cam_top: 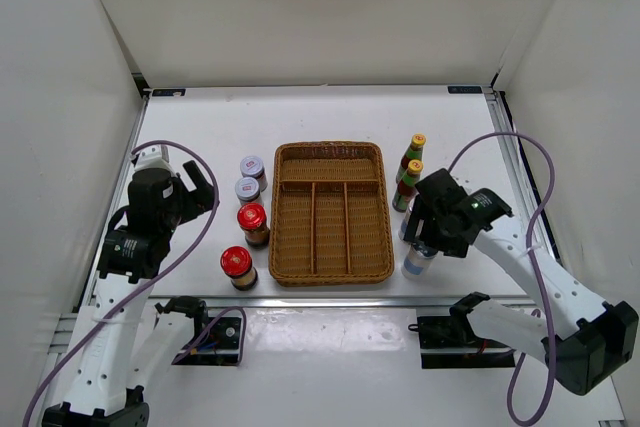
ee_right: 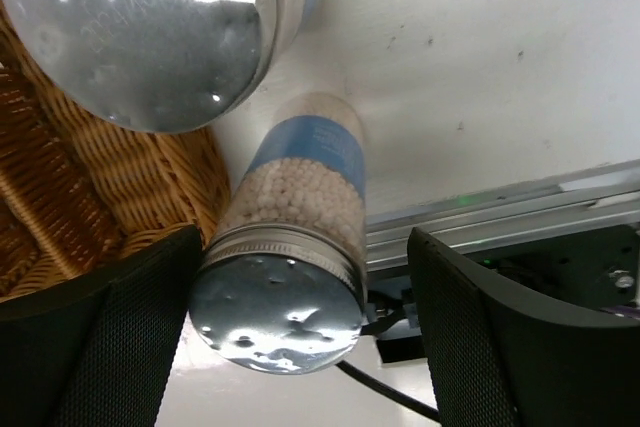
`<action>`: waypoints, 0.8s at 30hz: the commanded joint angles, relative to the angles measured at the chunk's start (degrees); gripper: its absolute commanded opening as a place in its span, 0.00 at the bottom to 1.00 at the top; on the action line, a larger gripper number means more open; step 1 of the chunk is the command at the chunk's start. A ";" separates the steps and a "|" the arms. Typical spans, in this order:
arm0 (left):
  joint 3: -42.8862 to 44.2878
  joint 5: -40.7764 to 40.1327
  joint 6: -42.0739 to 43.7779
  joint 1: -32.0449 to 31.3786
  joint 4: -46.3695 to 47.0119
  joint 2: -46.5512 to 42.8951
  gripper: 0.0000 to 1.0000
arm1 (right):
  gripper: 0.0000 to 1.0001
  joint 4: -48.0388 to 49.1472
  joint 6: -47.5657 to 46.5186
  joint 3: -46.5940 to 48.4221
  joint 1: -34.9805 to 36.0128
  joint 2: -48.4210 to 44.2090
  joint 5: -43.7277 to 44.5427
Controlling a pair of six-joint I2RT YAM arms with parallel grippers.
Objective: Organize the condiment bottles
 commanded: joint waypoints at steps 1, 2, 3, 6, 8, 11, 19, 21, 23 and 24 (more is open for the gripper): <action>-0.11 -1.17 -0.37 0.22 -0.14 -0.35 1.00 | 0.87 -0.22 4.68 -1.32 0.82 -1.52 -3.06; -0.11 -1.17 -0.37 0.22 -0.14 -0.35 1.00 | 0.87 0.48 4.69 -2.20 0.82 -2.31 -3.59; -0.11 -1.17 -0.37 0.22 -0.14 -0.35 1.00 | 0.85 0.49 4.69 -2.21 1.34 -2.31 -3.60; -0.11 -1.17 -0.37 0.22 -0.14 -0.35 1.00 | 0.79 1.02 5.22 -3.71 1.35 -3.54 -3.60; -0.11 -1.17 -0.37 0.22 -0.14 -0.35 1.00 | 0.68 0.32 5.22 -3.71 1.35 -4.24 -3.07; -0.11 -1.17 -0.37 0.22 -0.14 -0.35 1.00 | 0.49 -1.43 5.22 -1.25 2.40 -5.82 -2.46; -0.11 -1.17 -0.37 0.22 -0.14 -0.35 1.00 | 0.19 -4.61 2.24 13.15 8.99 -7.15 1.50; -0.11 -1.17 -0.37 0.22 -0.14 -0.35 1.00 | 0.12 -4.61 0.39 18.43 10.74 -5.48 2.03; -0.11 -1.17 -0.37 0.22 -0.14 -0.35 1.00 | 0.11 -2.95 -2.14 21.07 11.89 -3.29 2.82; -0.11 -1.17 -0.37 0.22 -0.14 -0.35 1.00 | 0.11 -1.63 -3.30 22.73 12.68 -2.50 3.43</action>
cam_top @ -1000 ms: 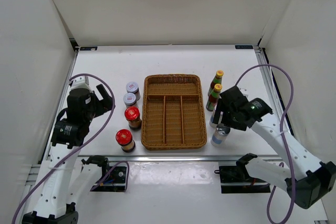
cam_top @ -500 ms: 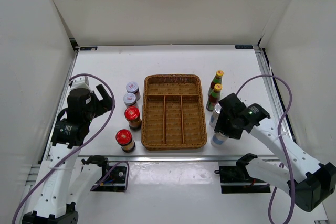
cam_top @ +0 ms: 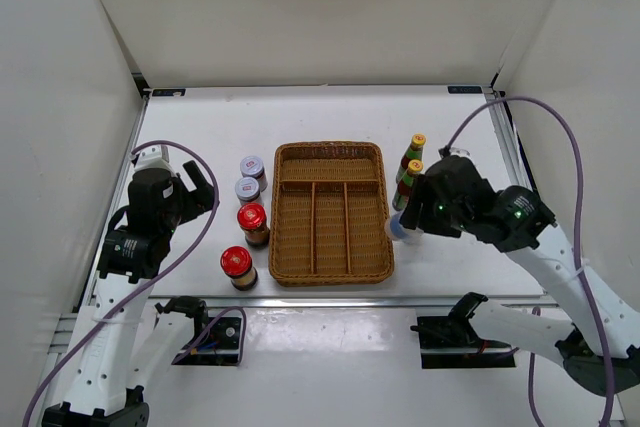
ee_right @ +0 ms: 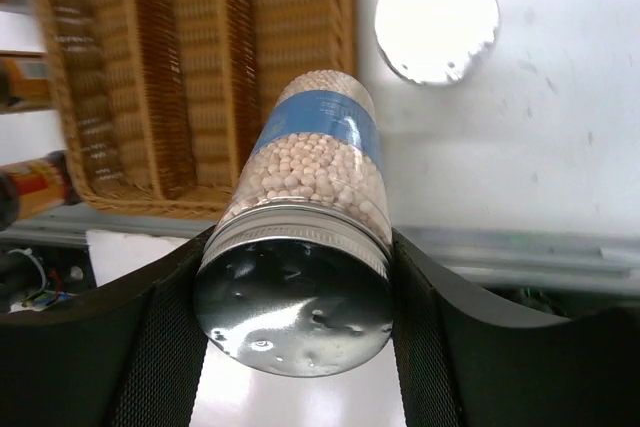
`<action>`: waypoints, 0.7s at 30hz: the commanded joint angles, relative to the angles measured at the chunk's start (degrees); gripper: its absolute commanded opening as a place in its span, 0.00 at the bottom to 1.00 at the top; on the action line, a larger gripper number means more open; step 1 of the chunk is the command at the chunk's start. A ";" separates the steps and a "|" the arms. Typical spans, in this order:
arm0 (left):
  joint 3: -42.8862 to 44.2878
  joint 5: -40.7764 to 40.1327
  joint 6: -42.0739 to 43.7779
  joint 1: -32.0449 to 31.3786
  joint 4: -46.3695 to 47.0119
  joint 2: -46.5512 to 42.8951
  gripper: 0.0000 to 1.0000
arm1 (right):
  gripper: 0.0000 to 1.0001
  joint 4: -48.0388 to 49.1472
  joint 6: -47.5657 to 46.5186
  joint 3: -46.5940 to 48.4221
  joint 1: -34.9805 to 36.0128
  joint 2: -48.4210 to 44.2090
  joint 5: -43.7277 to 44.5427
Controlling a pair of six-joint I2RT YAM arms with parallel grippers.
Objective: Organize the condiment bottles
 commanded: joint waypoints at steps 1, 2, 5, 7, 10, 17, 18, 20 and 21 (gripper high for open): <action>-0.11 -1.06 -0.37 0.22 -0.06 -0.35 1.00 | 0.11 6.96 -4.88 5.48 1.80 3.47 2.82; -0.11 -1.06 -0.37 0.22 -0.06 -0.35 1.00 | 0.11 8.73 -7.06 5.49 1.80 4.44 2.82; -0.11 -1.06 -0.37 0.22 -0.06 -0.35 1.00 | 0.11 15.23 -10.15 7.50 1.80 9.62 2.82; -0.11 -1.06 -0.37 0.22 -0.06 0.18 1.00 | 0.12 18.57 -12.87 9.25 1.80 14.89 2.21; -0.11 -1.06 -0.37 0.22 -0.06 0.18 1.00 | 0.12 19.82 -14.46 10.93 1.80 22.98 2.99; -0.11 -1.06 -0.37 0.22 -0.06 0.18 1.00 | 0.18 23.59 -16.58 13.57 1.27 38.71 2.56; -0.11 -1.06 -0.37 0.22 -0.06 0.18 1.00 | 0.22 23.60 -16.58 13.57 1.27 39.69 2.56; -0.11 -1.06 -0.37 0.22 -0.06 0.70 1.00 | 0.32 23.60 -16.58 14.19 0.75 41.80 2.04; -0.11 -1.06 -0.37 0.22 -0.06 0.71 1.00 | 0.54 23.60 -16.58 14.19 0.75 41.81 2.03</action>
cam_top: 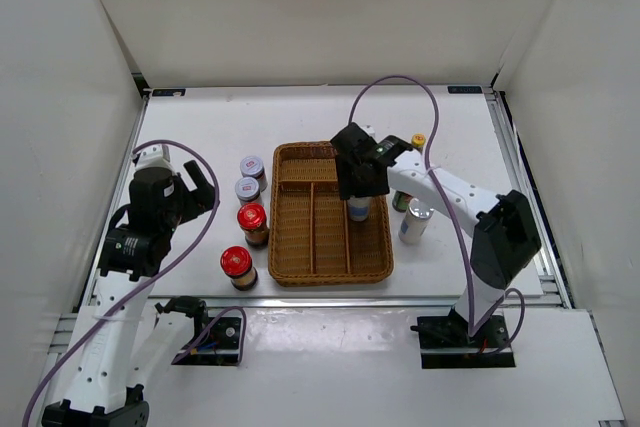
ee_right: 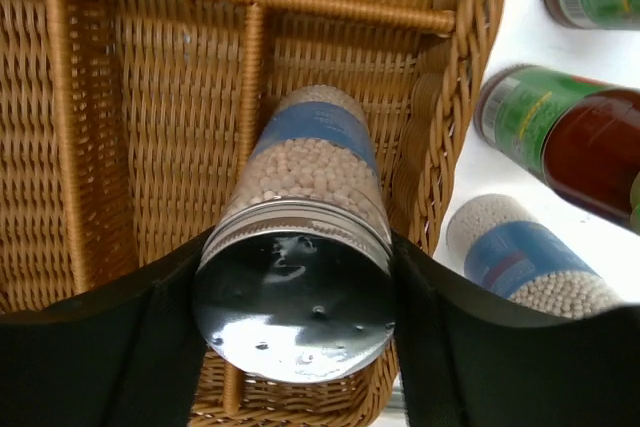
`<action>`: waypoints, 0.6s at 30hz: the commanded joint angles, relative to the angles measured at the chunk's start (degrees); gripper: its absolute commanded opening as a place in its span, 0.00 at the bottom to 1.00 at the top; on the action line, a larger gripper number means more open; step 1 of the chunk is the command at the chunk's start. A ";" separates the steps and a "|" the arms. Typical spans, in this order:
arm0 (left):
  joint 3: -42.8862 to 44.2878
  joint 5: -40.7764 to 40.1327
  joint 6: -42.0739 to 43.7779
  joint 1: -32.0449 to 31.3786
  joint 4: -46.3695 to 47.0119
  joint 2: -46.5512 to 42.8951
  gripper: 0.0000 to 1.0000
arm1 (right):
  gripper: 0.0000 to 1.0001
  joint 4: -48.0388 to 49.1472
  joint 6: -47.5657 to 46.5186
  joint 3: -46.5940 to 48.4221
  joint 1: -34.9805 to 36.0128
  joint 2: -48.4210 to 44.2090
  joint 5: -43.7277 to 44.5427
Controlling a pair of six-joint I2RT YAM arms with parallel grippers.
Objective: Organize the condiment bottles
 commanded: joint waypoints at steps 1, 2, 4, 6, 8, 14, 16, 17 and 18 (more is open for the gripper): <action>-0.11 -1.04 -0.37 0.22 -0.06 0.23 1.00 | 0.68 3.25 -0.58 3.06 -0.39 0.06 -0.77; -0.11 -1.04 -0.37 0.22 -0.06 0.23 1.00 | 0.78 3.25 -0.58 3.06 -0.39 0.06 -0.77; -0.11 -1.04 -0.37 0.22 -0.06 0.23 1.00 | 0.89 2.46 -0.58 3.59 -0.39 0.06 -0.77; -0.11 -1.04 -0.37 0.22 -0.06 0.23 1.00 | 0.94 -1.66 -1.10 6.39 -0.39 -0.63 0.19; -0.11 -1.04 -0.37 0.22 -0.06 0.23 1.00 | 0.98 -4.47 -2.06 8.33 2.05 -2.39 4.05; -0.11 -1.04 -0.37 0.22 -0.06 0.23 1.00 | 1.00 -8.70 -1.90 3.96 4.01 -15.47 16.20; -0.11 -1.04 -0.37 0.22 -0.06 0.23 1.00 | 1.00 -9.23 0.81 -2.34 -0.18 -21.36 13.58; -0.11 -1.04 -0.37 0.22 -0.06 0.23 1.00 | 1.00 -9.23 0.83 -4.74 -1.78 -23.03 11.73; -0.11 -1.04 -0.37 0.22 -0.06 0.23 1.00 | 1.00 -7.84 1.44 -7.11 -3.62 -26.10 7.54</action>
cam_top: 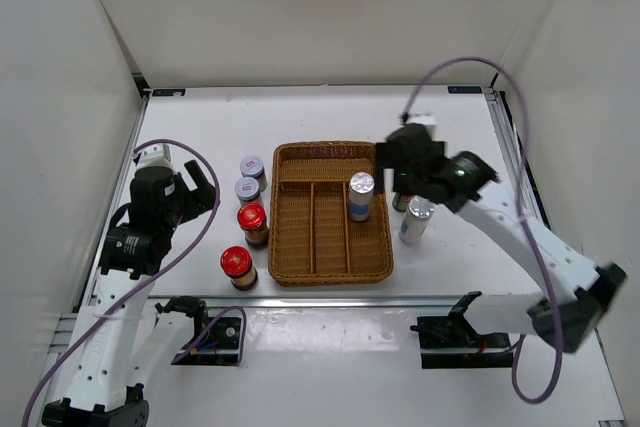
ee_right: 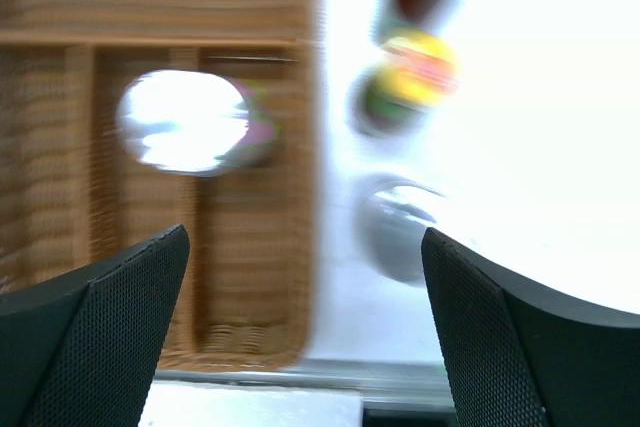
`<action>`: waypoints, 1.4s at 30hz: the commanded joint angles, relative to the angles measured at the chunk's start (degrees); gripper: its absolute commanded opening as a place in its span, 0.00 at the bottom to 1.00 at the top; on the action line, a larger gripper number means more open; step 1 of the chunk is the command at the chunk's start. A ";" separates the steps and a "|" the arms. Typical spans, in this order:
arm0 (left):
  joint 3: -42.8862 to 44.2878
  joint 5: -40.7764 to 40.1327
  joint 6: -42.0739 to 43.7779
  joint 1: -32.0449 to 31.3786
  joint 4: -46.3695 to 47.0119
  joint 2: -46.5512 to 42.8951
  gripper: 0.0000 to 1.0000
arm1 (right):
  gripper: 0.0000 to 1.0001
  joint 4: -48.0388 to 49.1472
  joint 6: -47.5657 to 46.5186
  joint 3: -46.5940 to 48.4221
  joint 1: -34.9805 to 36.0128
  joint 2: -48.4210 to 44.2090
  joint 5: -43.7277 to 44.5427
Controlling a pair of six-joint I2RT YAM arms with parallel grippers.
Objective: Organize the condiment bottles
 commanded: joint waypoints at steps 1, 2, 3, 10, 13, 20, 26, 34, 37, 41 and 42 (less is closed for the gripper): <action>-0.13 -1.04 -0.37 0.22 -0.03 -0.25 1.00 | 1.00 -2.08 2.58 -8.17 -7.82 -6.19 -3.95; -0.13 -1.04 -0.37 0.22 -0.03 -0.25 1.00 | 1.00 -2.07 2.58 -10.37 -8.90 -7.24 -5.18; -0.13 -1.04 -0.37 0.22 -0.03 -0.25 1.00 | 1.00 -1.46 2.58 -13.87 -9.69 -8.73 -5.72; -0.13 -1.04 -0.37 0.22 -0.03 0.27 1.00 | 1.00 1.43 2.67 -20.23 -14.43 -8.41 -9.75; -0.13 -1.04 -0.37 0.22 -0.03 0.27 1.00 | 1.00 2.14 2.67 -21.29 -16.99 -6.29 -11.78; -0.13 -1.04 -0.37 0.22 -0.03 0.27 1.00 | 0.79 3.81 3.20 -24.10 -19.37 -5.67 -12.58; -0.13 -1.04 -0.37 0.22 -0.03 0.80 1.00 | 0.37 1.28 2.67 -22.53 -19.37 -11.99 -11.88; -0.13 -1.04 -0.37 0.22 -0.03 0.80 1.00 | 0.08 -2.07 -0.32 -14.36 -13.84 -23.50 -11.08; -0.13 -1.04 -0.37 0.22 -0.03 0.80 1.00 | 0.08 -1.55 -0.84 -13.12 -10.41 -24.74 -13.89; -0.13 -1.04 -0.37 0.22 -0.03 0.80 1.00 | 0.08 -0.40 -0.15 -11.89 -5.24 -22.47 -16.09; -0.13 -1.04 -0.37 0.22 -0.03 0.80 1.00 | 0.08 0.47 -0.14 -12.67 -4.26 -21.85 -16.09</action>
